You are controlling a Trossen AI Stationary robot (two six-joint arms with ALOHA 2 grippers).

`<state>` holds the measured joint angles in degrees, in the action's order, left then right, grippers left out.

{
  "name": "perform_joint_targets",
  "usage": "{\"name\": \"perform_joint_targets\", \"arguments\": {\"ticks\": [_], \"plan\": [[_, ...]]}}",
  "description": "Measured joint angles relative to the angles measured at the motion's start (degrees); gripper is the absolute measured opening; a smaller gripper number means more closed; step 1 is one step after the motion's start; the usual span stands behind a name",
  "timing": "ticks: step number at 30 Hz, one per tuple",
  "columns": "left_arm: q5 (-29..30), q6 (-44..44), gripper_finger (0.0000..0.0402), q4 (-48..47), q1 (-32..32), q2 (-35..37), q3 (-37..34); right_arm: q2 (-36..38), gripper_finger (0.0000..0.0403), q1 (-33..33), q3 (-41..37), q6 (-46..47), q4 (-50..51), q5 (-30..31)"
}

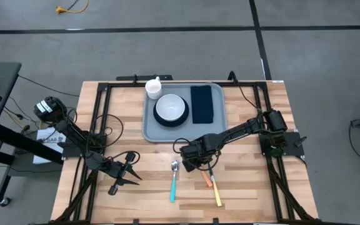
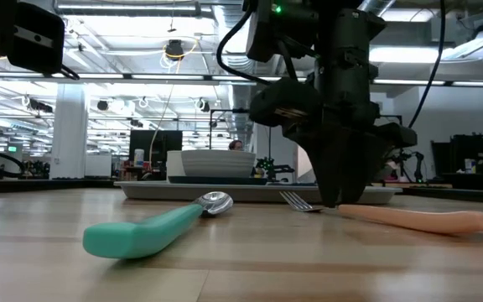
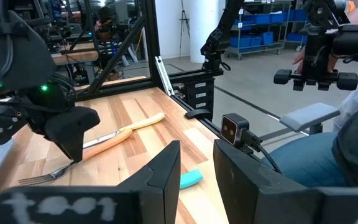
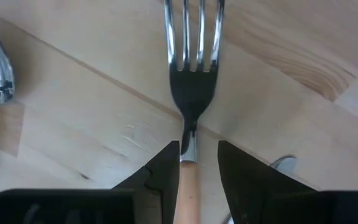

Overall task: Set up tray
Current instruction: Put the orange fork on the blue napkin to the right of the green plate

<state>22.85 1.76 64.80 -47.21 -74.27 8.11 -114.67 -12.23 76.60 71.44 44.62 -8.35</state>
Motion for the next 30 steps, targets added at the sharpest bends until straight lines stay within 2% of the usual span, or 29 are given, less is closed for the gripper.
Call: {"name": "perform_joint_targets", "arguments": {"ticks": [12, 23, 26, 30], "plan": [[0.0, 0.0, 0.0087, 0.01, 0.01, 0.0, -0.01, -1.13, 0.0103, 0.01, 0.11, -0.08, -0.43, 1.64], [0.0, 0.01, 0.0087, 0.0, 0.0, -0.01, -0.01, -4.35, 0.0099, 0.34, 0.56, -0.97, 0.54, -0.31], [0.0, 0.04, 0.0087, 0.0, -0.01, -0.01, -0.01, -3.92, 0.0082, 0.81, 0.43, -0.81, 0.97, -0.29], [0.02, 0.07, 0.0087, 0.0, -0.01, -0.01, -0.01, -3.43, 0.0036, 1.07, 1.83, -0.97, 2.91, 0.49]]}}
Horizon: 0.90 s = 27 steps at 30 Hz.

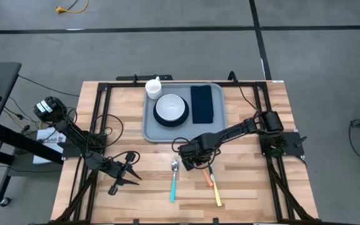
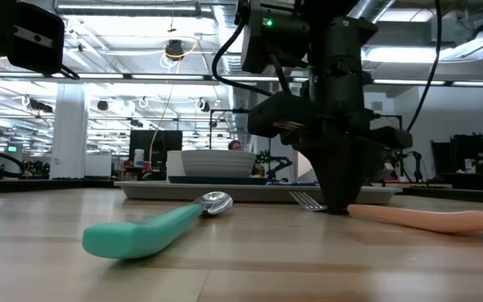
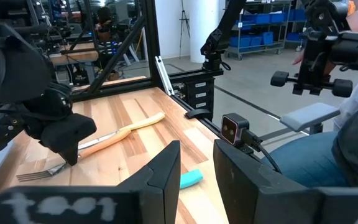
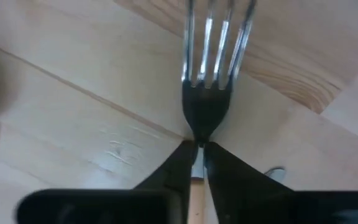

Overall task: Set up tray
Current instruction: Put the orange fork on the blue napkin to the right of the green plate

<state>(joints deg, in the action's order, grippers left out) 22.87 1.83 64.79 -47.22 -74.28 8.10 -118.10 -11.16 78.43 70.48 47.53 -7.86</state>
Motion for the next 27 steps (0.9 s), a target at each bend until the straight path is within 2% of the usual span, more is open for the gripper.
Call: {"name": "perform_joint_targets", "arguments": {"ticks": [3, 8, 14, 21, 27], "plan": [[-0.02, 0.0, 0.0087, 0.0, 0.0, 0.0, 0.0, -0.08, 0.0009, 0.09, 1.35, -0.32, 0.86, 0.58], [-0.02, 0.0, 0.0087, -0.01, 0.0, 0.0, 0.0, -0.43, 0.0021, 0.13, 3.23, -0.5, 0.93, 0.74], [-0.02, 0.0, 0.0087, 0.0, 0.0, 0.0, 0.0, -0.51, 0.0006, 0.22, 6.91, -1.82, 3.34, 0.35], [-0.03, -0.01, 0.0087, 0.0, 0.0, 0.0, 0.0, -0.39, 0.0004, 1.85, 13.13, -4.46, 14.14, 0.87], [-0.03, -0.02, 0.0087, 0.0, 0.0, 0.0, 0.0, -0.24, 0.0003, 6.82, 17.83, -8.05, 23.57, 2.22]]}}
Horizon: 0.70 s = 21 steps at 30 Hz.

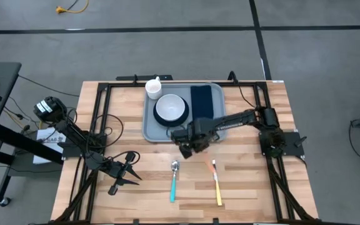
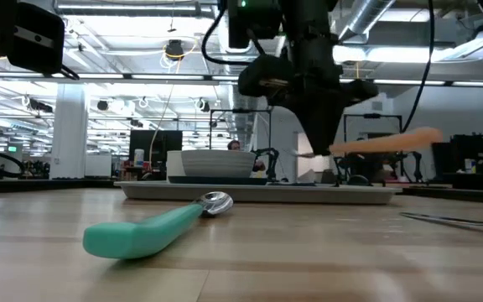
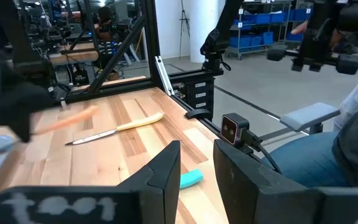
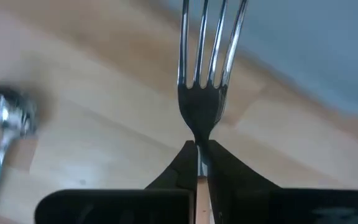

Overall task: Set up tray
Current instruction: Put the orange fork on the blue napkin to the right of the green plate

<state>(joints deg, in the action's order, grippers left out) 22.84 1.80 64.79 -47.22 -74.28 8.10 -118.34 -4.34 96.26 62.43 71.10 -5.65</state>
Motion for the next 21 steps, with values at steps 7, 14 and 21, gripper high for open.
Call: {"name": "perform_joint_targets", "arguments": {"ticks": [7, 14, 21], "plan": [[0.01, 0.0, 0.0087, 0.0, 0.0, 0.0, 0.0, 0.07, 0.0001, 10.12, 1.1, -6.04, 2.41, 1.26], [0.01, 0.15, 0.0087, -0.18, 0.0, 0.0, 0.0, 0.07, 0.0001, 22.13, 1.12, -8.94, -1.04, 1.27], [0.0, 0.3, 0.0087, -1.23, 0.0, 0.0, 0.0, -1.03, 0.0001, 30.09, 1.19, -10.05, -6.67, 0.68]]}}
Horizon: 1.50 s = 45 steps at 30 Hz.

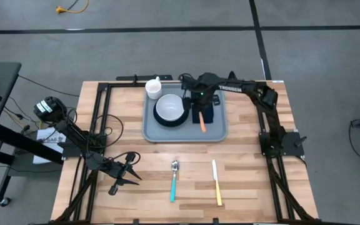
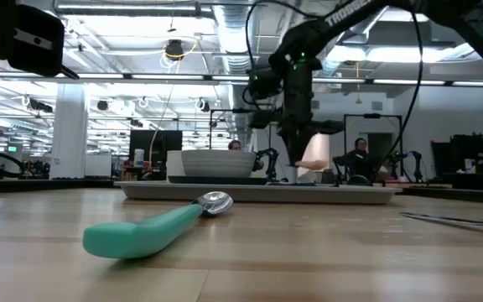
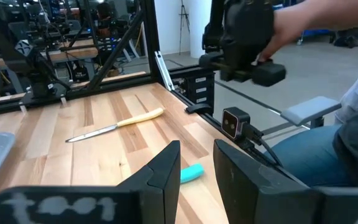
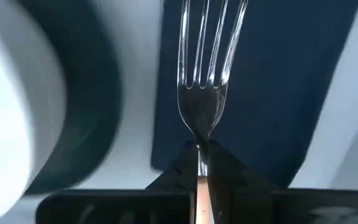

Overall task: Set up tray
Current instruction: Put the orange fork on the blue napkin to the right of the green plate

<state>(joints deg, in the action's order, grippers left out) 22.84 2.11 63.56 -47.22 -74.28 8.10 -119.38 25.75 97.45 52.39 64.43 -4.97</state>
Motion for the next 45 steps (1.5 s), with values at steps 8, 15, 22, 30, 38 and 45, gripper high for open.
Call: {"name": "perform_joint_targets", "arguments": {"ticks": [8, 15, 22, 30, 38, 45], "plan": [[0.13, 0.57, 0.0087, -0.06, 0.0, 0.0, 0.0, -1.8, 0.0001, 3.82, -0.14, -0.53, -4.18, -1.1], [0.35, 0.59, 0.0087, -0.22, 0.02, 0.0, 0.0, -1.89, 0.0001, 5.51, -0.22, -0.9, -4.44, 0.43], [0.09, 0.58, 0.0087, -0.15, 0.01, 0.0, 0.0, -1.89, 0.0001, 7.32, -0.23, -0.94, -5.69, 2.2], [0.14, 0.58, 0.0087, -0.14, 0.0, 0.0, 0.0, -1.89, 0.0001, 8.14, -0.22, -1.88, -6.45, 2.17], [0.1, 0.57, 0.0087, -0.12, 0.02, 0.0, 0.0, -1.89, 0.0001, 8.16, -0.24, -2.81, -6.45, 2.44], [0.1, 0.53, 0.0087, -0.08, 0.0, 0.0, 0.0, -4.52, 0.0001, 8.16, -0.09, -2.98, -7.9, 2.15]]}}
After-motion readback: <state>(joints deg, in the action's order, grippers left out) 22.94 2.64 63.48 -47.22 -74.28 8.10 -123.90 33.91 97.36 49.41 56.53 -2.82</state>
